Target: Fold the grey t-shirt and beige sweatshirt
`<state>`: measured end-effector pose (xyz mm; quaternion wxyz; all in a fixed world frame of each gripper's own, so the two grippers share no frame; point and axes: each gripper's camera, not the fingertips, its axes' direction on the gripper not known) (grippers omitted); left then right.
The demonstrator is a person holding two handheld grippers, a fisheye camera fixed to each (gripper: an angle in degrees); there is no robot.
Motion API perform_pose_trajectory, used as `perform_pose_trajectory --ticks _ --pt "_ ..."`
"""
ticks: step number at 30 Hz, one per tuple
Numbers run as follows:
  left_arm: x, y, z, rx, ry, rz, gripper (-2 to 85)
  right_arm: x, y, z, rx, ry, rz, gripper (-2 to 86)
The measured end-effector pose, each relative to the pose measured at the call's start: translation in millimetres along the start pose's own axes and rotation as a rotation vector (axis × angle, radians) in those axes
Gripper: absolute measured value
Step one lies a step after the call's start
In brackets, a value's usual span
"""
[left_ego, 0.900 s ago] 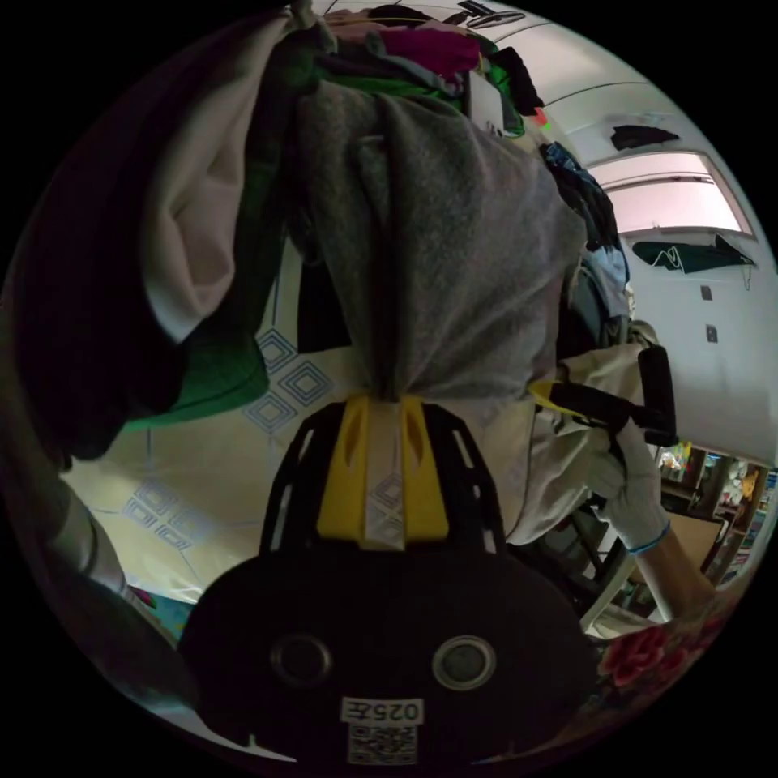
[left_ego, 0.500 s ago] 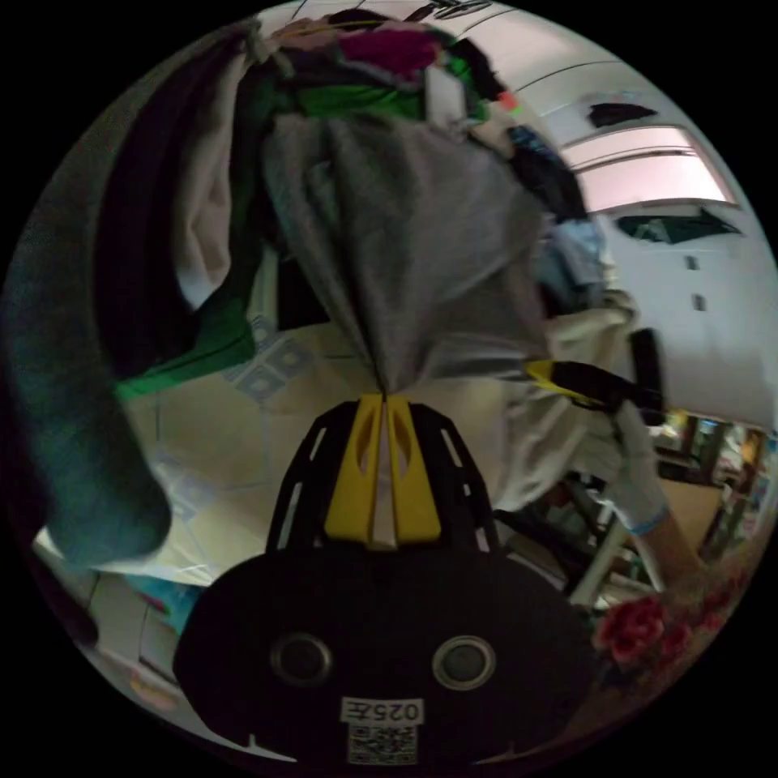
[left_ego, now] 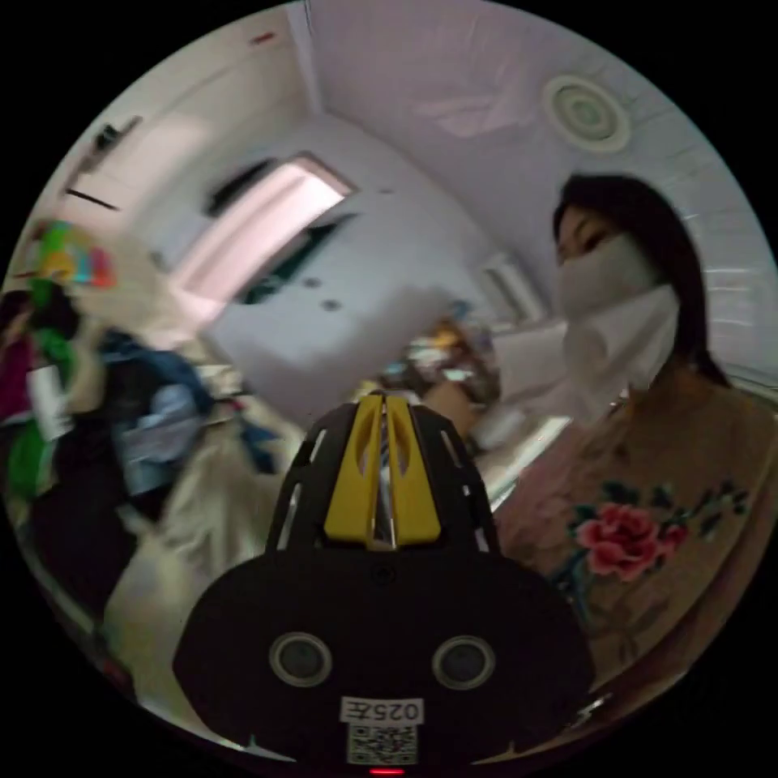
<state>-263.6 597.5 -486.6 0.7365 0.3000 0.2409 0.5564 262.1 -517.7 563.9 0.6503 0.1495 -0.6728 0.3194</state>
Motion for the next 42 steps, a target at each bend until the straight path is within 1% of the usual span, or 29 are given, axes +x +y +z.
perform_pose_trajectory --ticks 1,2,3,4,5,7,8,10,11,13,14,16,18,19,20,22,23,25,27,28,31,34,36,39,40,41,42 --pt "-1.3 0.3 21.0 -0.04 0.111 0.02 -1.1 -35.8 28.0 -17.6 0.04 0.106 -0.053 -0.4" --pt "-2.0 1.2 32.7 -0.059 0.159 0.027 -1.1 -53.3 43.7 -26.0 0.059 0.162 -0.077 -0.4" --pt "-2.2 4.5 59.1 -0.107 0.229 0.049 -1.0 -86.8 77.1 -41.6 0.081 0.274 -0.128 -0.4" --pt "-2.2 9.6 88.8 -0.165 0.271 0.071 -1.0 -117.7 114.0 -56.4 0.116 0.394 -0.172 -0.4" --pt "-2.6 13.1 104.5 -0.191 0.286 0.077 -1.0 -131.4 133.2 -63.2 0.132 0.451 -0.187 -0.4" --pt "-6.1 34.3 177.7 -0.306 0.366 0.077 -1.0 -173.8 213.4 -85.8 0.194 0.615 -0.255 -0.4" --pt "-7.3 41.9 198.5 -0.336 0.384 0.068 -1.0 -180.0 233.6 -92.2 0.217 0.645 -0.261 -0.4" --pt "-6.8 81.7 287.6 -0.459 0.435 0.067 -1.0 -189.6 313.7 -124.5 0.338 0.73 -0.26 -0.3" --pt "-6.1 94.0 312.1 -0.497 0.436 0.067 -1.0 -188.7 334.2 -135.9 0.381 0.741 -0.245 -0.3" --pt "-1.7 151.7 414.6 -0.648 0.456 0.099 -1.0 -180.6 420.2 -189.5 0.588 0.774 -0.202 -0.2" --pt "-0.7 167.8 439.6 -0.683 0.464 0.097 -1.0 -178.0 442.2 -204.1 0.642 0.775 -0.194 -0.2" --pt "10.2 236.4 527.6 -0.764 0.56 0.127 -1.0 -174.1 526.2 -253.6 0.797 0.785 -0.211 0.2" --pt "21.6 287.2 581.2 -0.807 0.631 0.114 -1.0 -175.8 583.9 -285.3 0.884 0.813 -0.205 0.6" --pt "30.0 319.4 611.5 -0.825 0.687 0.099 -1.0 -178.8 617.8 -301.0 0.91 0.834 -0.211 1.0" --pt "34.6 334.2 624.3 -0.83 0.714 0.099 -1.0 -179.9 634.1 -308.0 0.913 0.852 -0.206 1.4" --pt "54.4 384.1 663.9 -0.856 0.801 0.151 -1.0 -180.4 698.5 -329.5 0.964 0.979 -0.115 3.7" --pt "58.3 394.6 671.5 -0.862 0.814 0.165 -1.0 -179.9 714.2 -332.5 0.982 1.019 -0.09 4.5" --pt "67.3 429.7 694.0 -0.884 0.845 0.206 -1.0 -178.0 764.2 -334.0 1.015 1.159 -0.018 9.8" --pt "71.0 451.2 704.7 -0.91 0.856 0.25 -1.0 -176.6 784.0 -324.6 1.001 1.258 -0.028 13.0" --pt "73.2 463.9 708.1 -0.928 0.876 0.299 -1.0 -173.9 788.2 -316.2 0.984 1.327 -0.058 15.8" --pt "64.7 480.7 708.2 -0.94 0.967 0.396 -1.1 -151.3 776.7 -303.2 0.923 1.439 -0.155 19.2" --pt "32.4 472.7 703.9 -0.896 1.086 0.377 -1.0 -108.1 760.7 -306.7 0.842 1.441 -0.287 20.2" --pt "9.2 461.0 702.4 -0.859 1.109 0.34 -1.0 -78.8 756.2 -311.3 0.785 1.414 -0.311 20.0" --pt "-21.9 438.7 692.9 -0.771 1.162 0.321 -1.0 -30.1 761.3 -305.9 0.713 1.322 -0.339 18.7" --pt "-32.1 429.8 687.5 -0.732 1.186 0.317 -1.0 -9.3 764.3 -297.8 0.668 1.305 -0.344 13.0" --pt "-37.3 425.4 684.8 -0.713 1.19 0.314 -1.0 1.3 765.4 -292.6 0.63 1.298 -0.35 10.1" --pt "-46.5 417.1 679.8 -0.683 1.187 0.322 -0.9 19.8 767.5 -282.8 0.553 1.264 -0.365 4.2"
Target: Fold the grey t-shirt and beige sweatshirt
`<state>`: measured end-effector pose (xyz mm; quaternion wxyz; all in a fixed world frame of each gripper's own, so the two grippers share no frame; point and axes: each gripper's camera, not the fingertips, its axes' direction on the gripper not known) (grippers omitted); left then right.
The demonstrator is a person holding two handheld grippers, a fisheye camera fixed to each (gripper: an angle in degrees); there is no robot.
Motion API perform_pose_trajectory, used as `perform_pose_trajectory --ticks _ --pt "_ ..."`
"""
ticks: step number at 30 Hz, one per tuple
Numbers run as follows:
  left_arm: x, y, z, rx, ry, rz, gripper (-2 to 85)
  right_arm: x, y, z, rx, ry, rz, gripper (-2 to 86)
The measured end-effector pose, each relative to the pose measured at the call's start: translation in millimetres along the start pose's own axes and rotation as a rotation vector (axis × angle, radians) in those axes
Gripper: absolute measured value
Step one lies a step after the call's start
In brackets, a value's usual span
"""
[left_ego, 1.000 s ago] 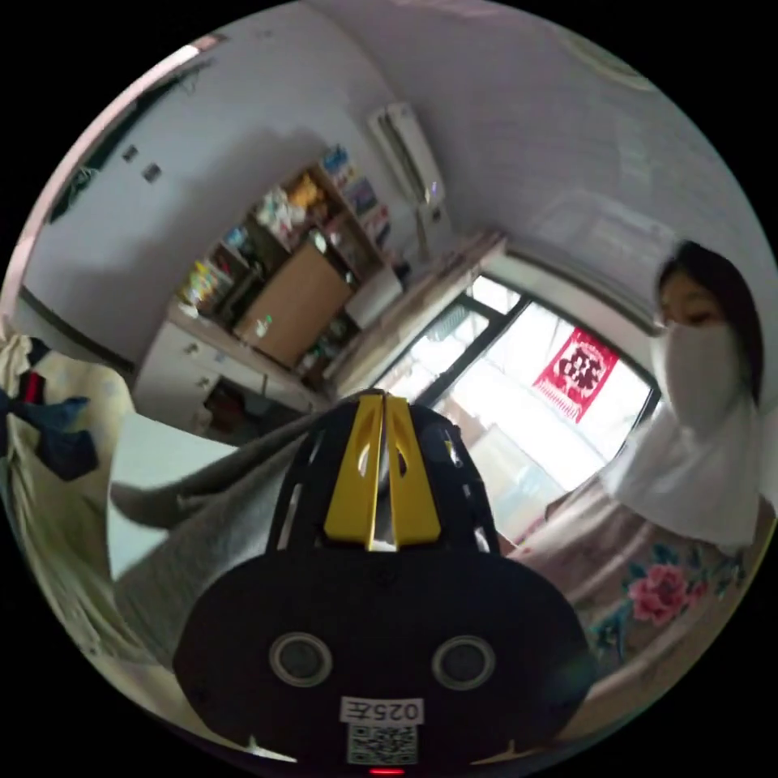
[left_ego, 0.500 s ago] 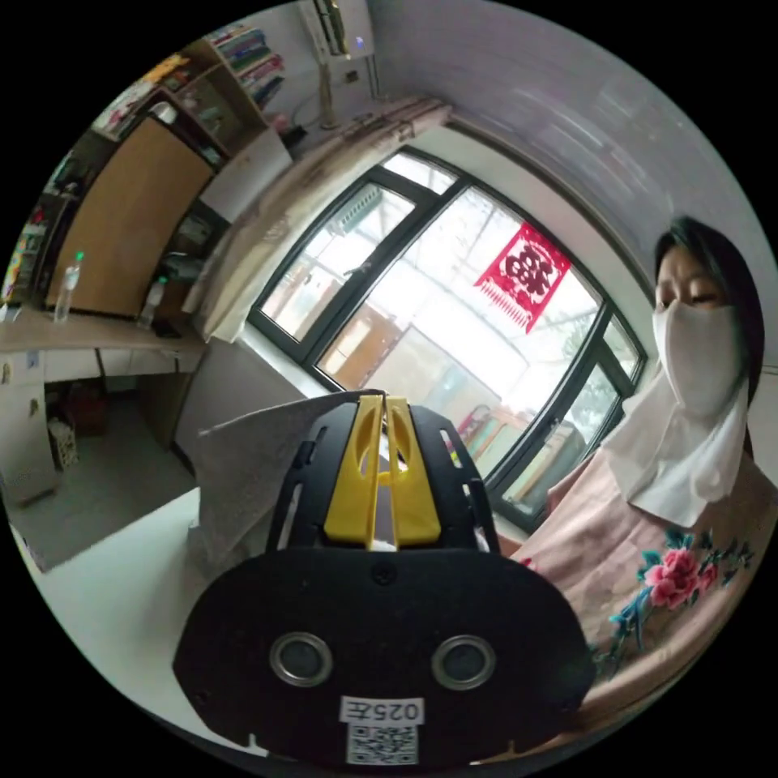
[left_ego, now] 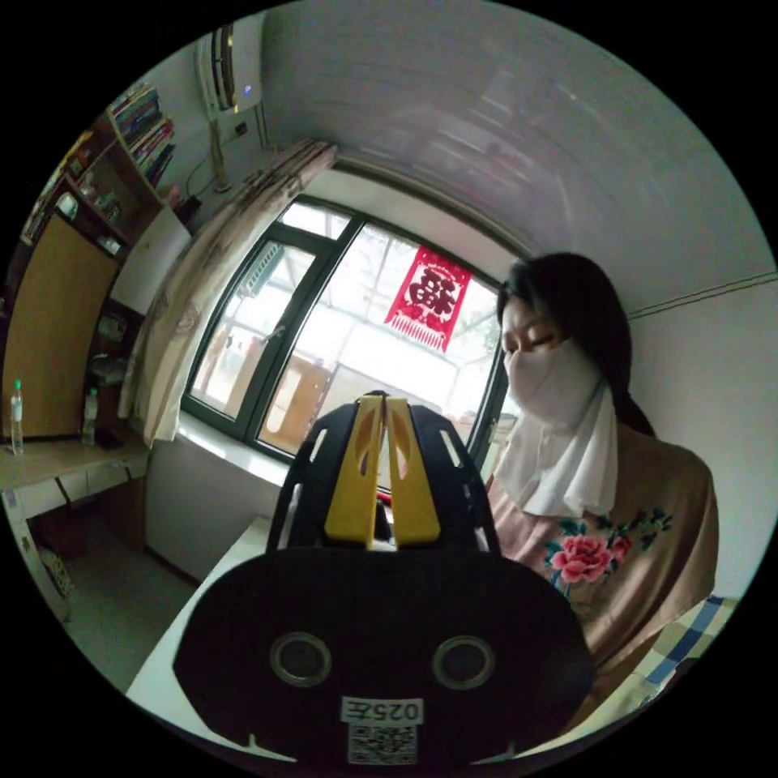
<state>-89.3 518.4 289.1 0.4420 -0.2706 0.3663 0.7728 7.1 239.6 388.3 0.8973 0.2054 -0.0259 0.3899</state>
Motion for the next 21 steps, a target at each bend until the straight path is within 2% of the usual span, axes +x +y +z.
perform_pose_trajectory --ticks 1,5,9,12,15,17,21 --pt "1.8 0.5 -11.7 -0.004 -0.029 0.019 -0.9 -1.9 10.5 8.9 0.01 -0.081 0.007 0.8" --pt "0.0 7.1 -49.7 -0.042 -0.16 0.041 -0.9 -5.1 23.0 5.4 0.128 -0.22 -0.001 -0.5" --pt "-7.5 33.3 -100.8 -0.097 -0.357 0.038 -0.9 -6.4 6.3 -44.2 0.364 -0.349 -0.092 -0.9" --pt "-30.0 67.3 -129.9 -0.154 -0.461 -0.011 -0.9 -9.3 -19.3 -72.1 0.45 -0.388 -0.145 -0.9" --pt "-73.7 117.0 -147.3 -0.198 -0.439 -0.11 -0.7 -14.1 -44.8 -79.0 0.507 -0.431 -0.18 -1.0" --pt "-97.7 153.3 -156.4 -0.168 -0.439 -0.152 -0.1 -22.2 -57.4 -72.4 0.515 -0.406 -0.205 -1.0" --pt "-137.3 234.6 -183.2 -0.136 -0.57 -0.29 7.2 -30.3 -63.3 -52.8 0.637 -0.388 -0.178 -1.0"
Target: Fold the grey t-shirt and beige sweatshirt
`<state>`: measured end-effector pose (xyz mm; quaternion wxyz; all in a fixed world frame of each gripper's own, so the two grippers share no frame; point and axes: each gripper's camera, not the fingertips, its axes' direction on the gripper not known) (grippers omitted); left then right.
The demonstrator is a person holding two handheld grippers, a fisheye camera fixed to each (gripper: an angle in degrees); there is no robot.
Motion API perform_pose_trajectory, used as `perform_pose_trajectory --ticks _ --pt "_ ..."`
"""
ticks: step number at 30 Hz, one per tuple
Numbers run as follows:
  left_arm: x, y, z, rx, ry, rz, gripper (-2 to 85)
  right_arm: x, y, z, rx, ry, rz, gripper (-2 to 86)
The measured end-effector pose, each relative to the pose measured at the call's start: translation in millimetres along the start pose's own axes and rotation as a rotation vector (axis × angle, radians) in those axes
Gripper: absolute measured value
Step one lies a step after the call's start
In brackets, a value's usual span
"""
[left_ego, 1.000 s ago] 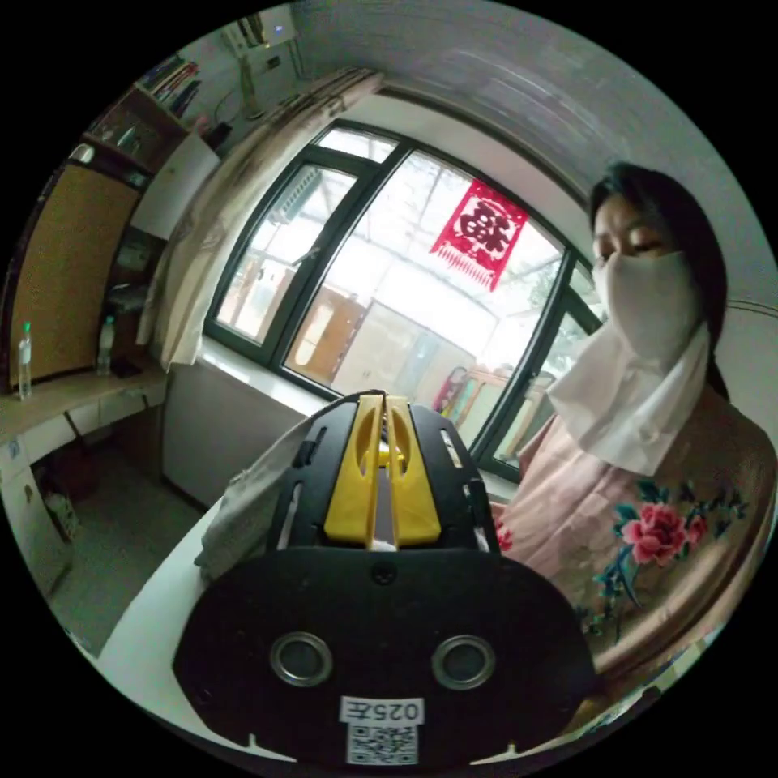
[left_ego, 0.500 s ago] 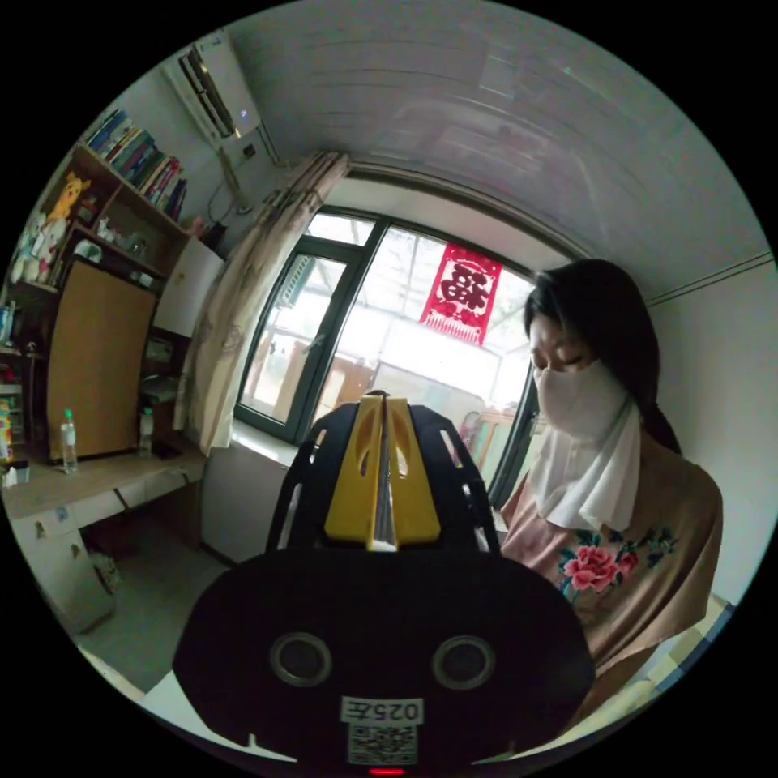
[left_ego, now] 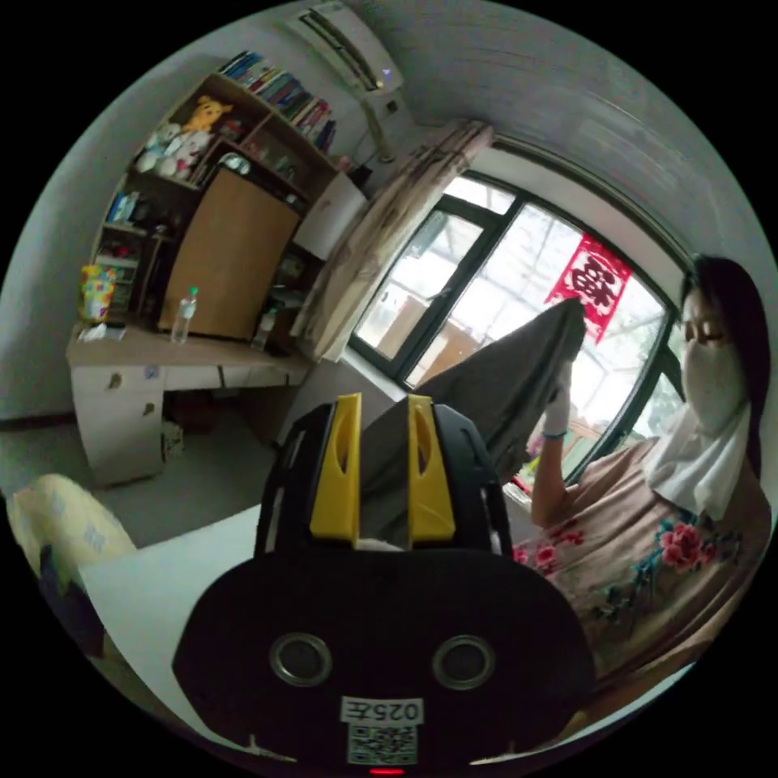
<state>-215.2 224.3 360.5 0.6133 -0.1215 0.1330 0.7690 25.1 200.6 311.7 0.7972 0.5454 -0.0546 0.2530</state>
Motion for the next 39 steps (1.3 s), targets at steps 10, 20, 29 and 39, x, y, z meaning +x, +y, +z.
perform_pose_trajectory --ticks 10,20,29,39 --pt "159.9 75.7 101.8 -0.027 0.305 0.274 8.7 -51.6 18.3 49.0 -0.027 0.361 -0.295 -1.0" --pt "200.3 74.2 127.0 0.034 -0.027 0.374 10.1 -118.4 34.0 88.9 -0.186 0.639 -0.565 -1.0" --pt "207.0 99.0 130.6 0.018 -0.487 0.42 -0.3 -123.7 45.3 72.1 -0.151 0.645 -0.533 -1.0" --pt "275.2 74.2 -61.4 0.516 -0.686 0.431 -1.0 -108.2 56.2 33.1 -0.389 0.842 -0.501 -1.0"
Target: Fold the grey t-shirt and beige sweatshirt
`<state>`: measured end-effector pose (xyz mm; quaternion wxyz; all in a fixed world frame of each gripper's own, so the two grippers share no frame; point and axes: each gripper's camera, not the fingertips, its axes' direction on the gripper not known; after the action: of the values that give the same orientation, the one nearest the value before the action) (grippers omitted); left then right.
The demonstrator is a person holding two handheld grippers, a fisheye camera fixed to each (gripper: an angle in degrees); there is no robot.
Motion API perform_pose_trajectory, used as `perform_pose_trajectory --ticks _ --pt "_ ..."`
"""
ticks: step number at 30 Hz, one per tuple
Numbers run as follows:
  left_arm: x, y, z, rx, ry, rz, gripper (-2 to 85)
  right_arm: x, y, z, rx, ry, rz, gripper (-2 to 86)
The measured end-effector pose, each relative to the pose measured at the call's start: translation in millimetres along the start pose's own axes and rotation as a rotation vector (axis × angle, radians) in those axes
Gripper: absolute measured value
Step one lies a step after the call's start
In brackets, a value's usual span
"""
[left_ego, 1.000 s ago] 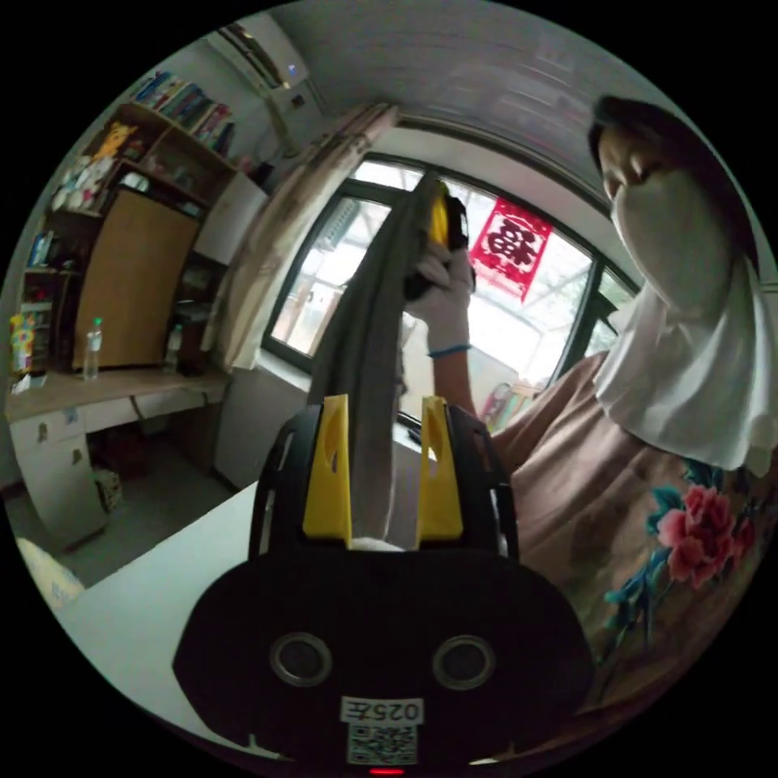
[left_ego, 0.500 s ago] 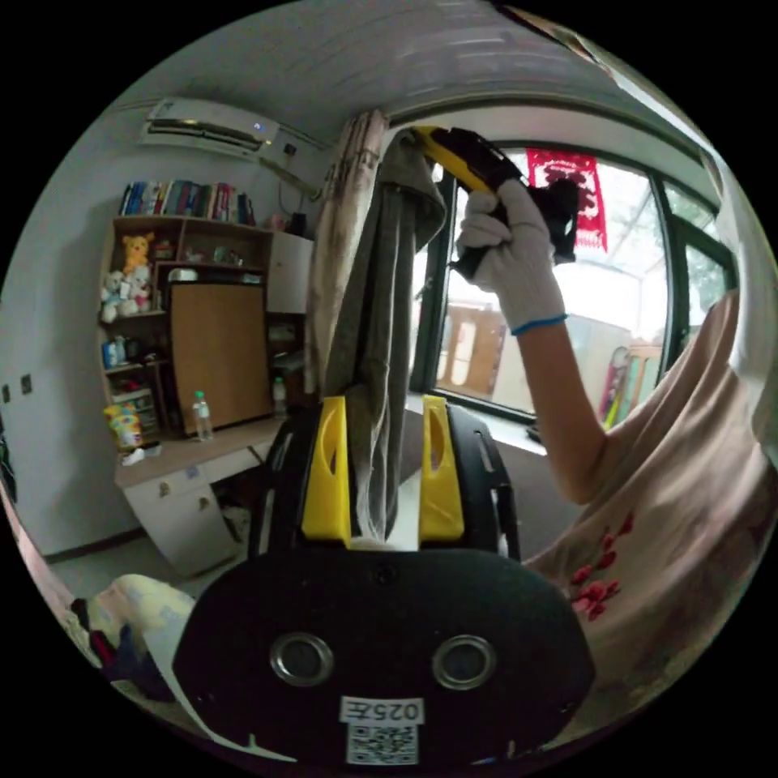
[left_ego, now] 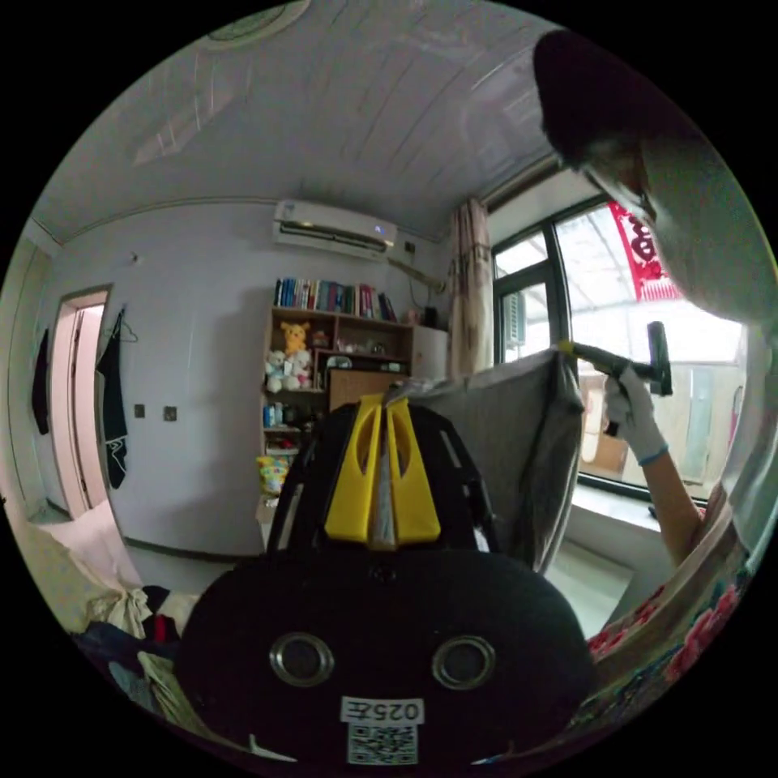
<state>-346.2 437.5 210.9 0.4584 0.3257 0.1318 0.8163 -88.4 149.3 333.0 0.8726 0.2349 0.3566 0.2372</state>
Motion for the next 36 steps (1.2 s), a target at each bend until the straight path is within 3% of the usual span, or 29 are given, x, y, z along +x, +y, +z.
perform_pose_trajectory --ticks 9,22,25,30,33,36 --pt "71.7 -67.2 -41.2 0.154 -0.082 0.18 -1.0 9.5 38.4 -27.6 -0.067 -0.082 -0.002 -1.0" --pt "208.0 -170.3 -59.2 0.483 -0.215 0.408 -1.0 18.9 94.7 -13.5 -0.095 -0.528 0.058 -0.1" --pt "233.0 -181.8 -51.1 0.464 -0.206 0.452 -1.0 35.7 92.2 -4.7 -0.174 -0.7 0.07 3.0" --pt "255.7 -187.2 -42.2 0.424 -0.245 0.458 -1.0 69.3 83.1 -34.0 -0.126 -0.719 0.17 11.5" --pt "265.1 -189.2 -38.9 0.406 -0.266 0.456 -0.9 67.4 41.0 -61.9 -0.099 -0.681 0.066 13.2" --pt "263.1 -194.1 -36.6 0.398 -0.291 0.387 -0.9 69.3 1.6 -84.2 -0.154 -0.765 -0.072 11.2"
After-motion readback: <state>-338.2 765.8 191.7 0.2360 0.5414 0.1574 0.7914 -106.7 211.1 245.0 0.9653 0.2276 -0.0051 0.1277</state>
